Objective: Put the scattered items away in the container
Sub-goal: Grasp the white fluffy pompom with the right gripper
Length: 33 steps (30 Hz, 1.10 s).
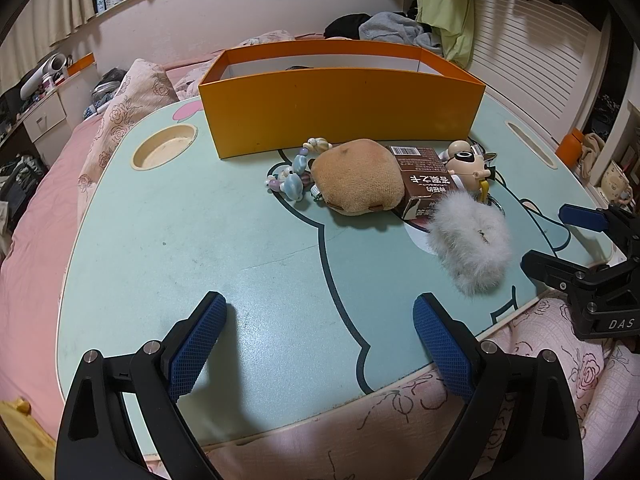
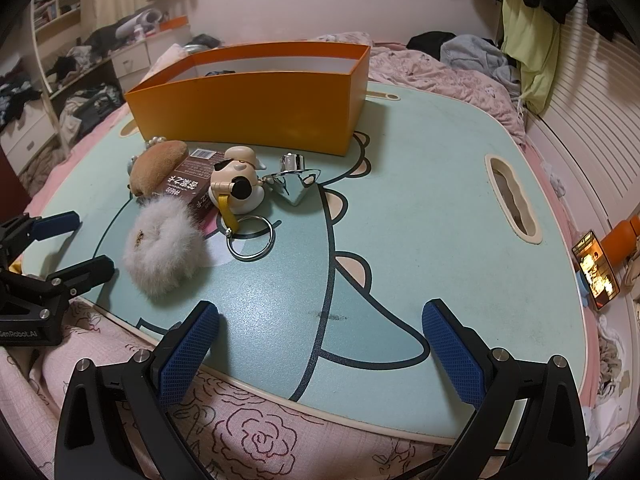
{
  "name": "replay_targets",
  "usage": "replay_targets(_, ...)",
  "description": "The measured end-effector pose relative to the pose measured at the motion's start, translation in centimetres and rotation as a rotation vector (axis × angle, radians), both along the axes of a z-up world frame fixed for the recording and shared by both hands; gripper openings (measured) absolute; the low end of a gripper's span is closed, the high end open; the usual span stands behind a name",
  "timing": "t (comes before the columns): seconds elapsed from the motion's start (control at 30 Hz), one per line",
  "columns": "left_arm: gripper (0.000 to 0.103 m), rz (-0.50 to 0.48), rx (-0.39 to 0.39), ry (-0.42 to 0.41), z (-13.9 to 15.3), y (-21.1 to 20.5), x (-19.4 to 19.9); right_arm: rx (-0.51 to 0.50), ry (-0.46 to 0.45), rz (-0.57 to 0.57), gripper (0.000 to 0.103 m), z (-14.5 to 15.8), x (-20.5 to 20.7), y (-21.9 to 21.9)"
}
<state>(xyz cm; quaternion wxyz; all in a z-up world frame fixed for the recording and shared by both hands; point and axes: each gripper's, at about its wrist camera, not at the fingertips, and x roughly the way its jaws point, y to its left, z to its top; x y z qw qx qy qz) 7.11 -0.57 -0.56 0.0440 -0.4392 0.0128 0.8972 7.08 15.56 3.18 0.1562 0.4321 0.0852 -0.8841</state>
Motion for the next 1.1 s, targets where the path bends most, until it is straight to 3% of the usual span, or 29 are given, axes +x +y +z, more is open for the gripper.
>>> replay_targets(0.57, 0.094, 0.0, 0.001, 0.0, 0.0, 0.0, 0.0, -0.028, 0.009, -0.004, 0.102, 0.1, 0.1, 0.1)
replay_targets(0.7, 0.094, 0.0, 0.001, 0.001, 0.0, -0.1, 0.0, -0.12, 0.045, 0.037, 0.088, 1.2, 0.7, 0.4)
replay_targets(0.77, 0.094, 0.001, 0.001, 0.001, 0.0, 0.0, 0.1, -0.131, 0.074, 0.086, 0.086, 2.1, 1.1, -0.3)
replay_targets(0.87, 0.094, 0.008, 0.0, 0.004, 0.2, 0.0, 0.1, -0.114, 0.104, 0.201, 0.079, 3.5, 1.5, -3.1)
replay_targets(1.0, 0.094, 0.046, 0.001, 0.012, 0.3, -0.6, 0.4, -0.058, 0.092, 0.299, 0.06, 3.8, 0.9, -6.4)
replay_targets(1.1, 0.094, 0.084, 0.005, 0.016, 0.3, -1.2, 0.5, -0.008, 0.07, 0.334, 0.059, 3.0, 0.1, -8.3)
